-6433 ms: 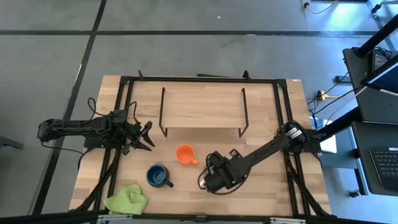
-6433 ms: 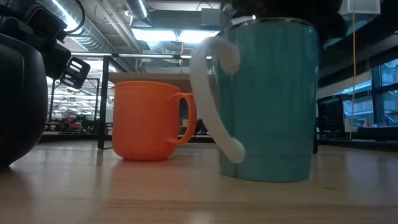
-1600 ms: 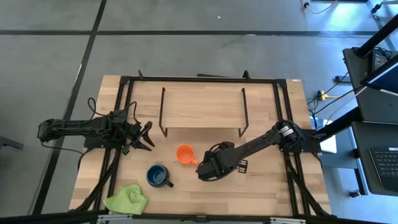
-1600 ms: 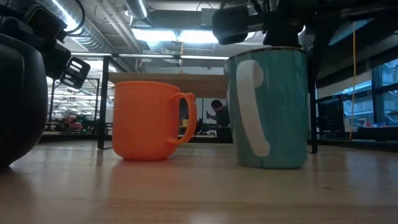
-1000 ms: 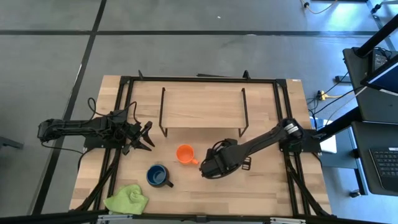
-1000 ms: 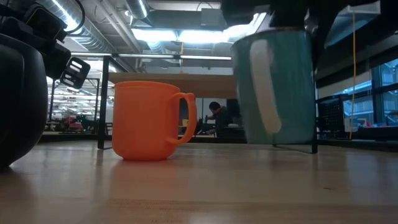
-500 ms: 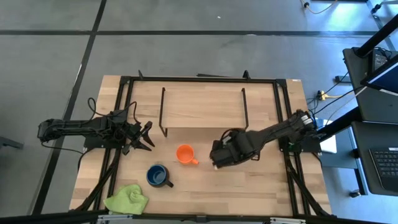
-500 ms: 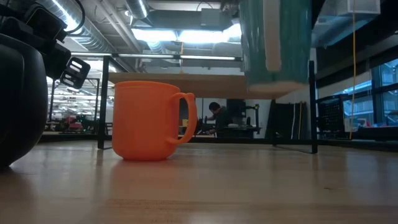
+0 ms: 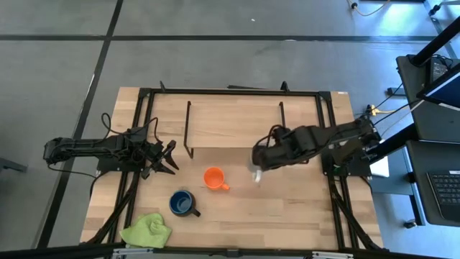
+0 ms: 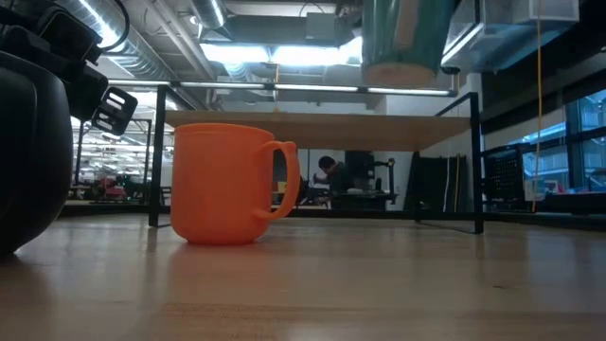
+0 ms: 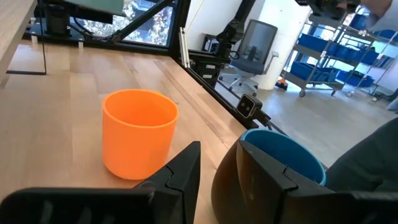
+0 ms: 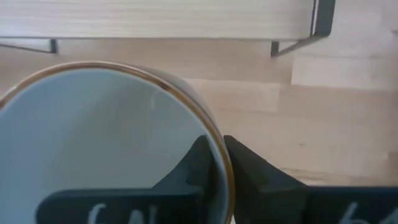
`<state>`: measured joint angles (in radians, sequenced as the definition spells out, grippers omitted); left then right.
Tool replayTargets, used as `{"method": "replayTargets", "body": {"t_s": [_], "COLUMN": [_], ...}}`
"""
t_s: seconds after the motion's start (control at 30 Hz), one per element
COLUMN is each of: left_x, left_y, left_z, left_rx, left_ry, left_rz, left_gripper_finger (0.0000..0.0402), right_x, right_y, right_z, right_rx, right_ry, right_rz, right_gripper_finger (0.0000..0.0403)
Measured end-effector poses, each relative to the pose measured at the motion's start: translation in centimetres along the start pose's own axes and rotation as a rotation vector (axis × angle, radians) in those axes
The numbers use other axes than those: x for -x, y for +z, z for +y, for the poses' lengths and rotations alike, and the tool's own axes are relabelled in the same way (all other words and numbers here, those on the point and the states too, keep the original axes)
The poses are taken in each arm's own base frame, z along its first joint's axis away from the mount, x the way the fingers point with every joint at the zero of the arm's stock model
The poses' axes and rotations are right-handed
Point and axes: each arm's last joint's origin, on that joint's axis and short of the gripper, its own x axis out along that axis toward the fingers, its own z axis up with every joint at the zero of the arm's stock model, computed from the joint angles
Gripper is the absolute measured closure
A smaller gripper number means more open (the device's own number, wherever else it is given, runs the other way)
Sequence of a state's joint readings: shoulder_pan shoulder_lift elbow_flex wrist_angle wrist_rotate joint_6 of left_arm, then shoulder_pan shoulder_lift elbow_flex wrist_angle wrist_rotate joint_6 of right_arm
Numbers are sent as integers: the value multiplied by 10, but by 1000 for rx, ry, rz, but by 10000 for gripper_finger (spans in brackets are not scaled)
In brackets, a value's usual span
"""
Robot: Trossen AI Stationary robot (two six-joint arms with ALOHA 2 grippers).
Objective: Stack small to large cups/mugs on shelf
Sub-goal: Put the white mug on the shelf
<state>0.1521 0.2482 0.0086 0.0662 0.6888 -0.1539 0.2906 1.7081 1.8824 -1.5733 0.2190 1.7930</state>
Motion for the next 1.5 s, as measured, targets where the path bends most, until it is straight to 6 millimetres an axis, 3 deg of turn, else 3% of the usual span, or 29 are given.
{"method": "replayTargets", "body": {"t_s": [0.2, 0.53, 1.0, 1.23, 1.5], "left_x": [0, 0, 0, 0, 0], "left_y": [0, 0, 0, 0, 0], "left_z": [0, 0, 0, 0, 0], "left_rx": [1, 0, 0, 1, 0], "left_ry": [0, 0, 0, 0, 0], "left_rz": [0, 0, 0, 0, 0], "left_gripper_finger": [302, 302, 302, 302, 302], "right_x": [13, 3, 16, 11, -19], "right_y": [27, 75, 132, 145, 135], "right_z": [-8, -4, -28, -29, -30], "right_rx": [55, 159, 168, 162, 209], "right_ry": [47, -6, 6, -9, -96], "right_rz": [-61, -137, -123, -104, 14], "right_gripper_finger": [373, 371, 372, 371, 371]}}
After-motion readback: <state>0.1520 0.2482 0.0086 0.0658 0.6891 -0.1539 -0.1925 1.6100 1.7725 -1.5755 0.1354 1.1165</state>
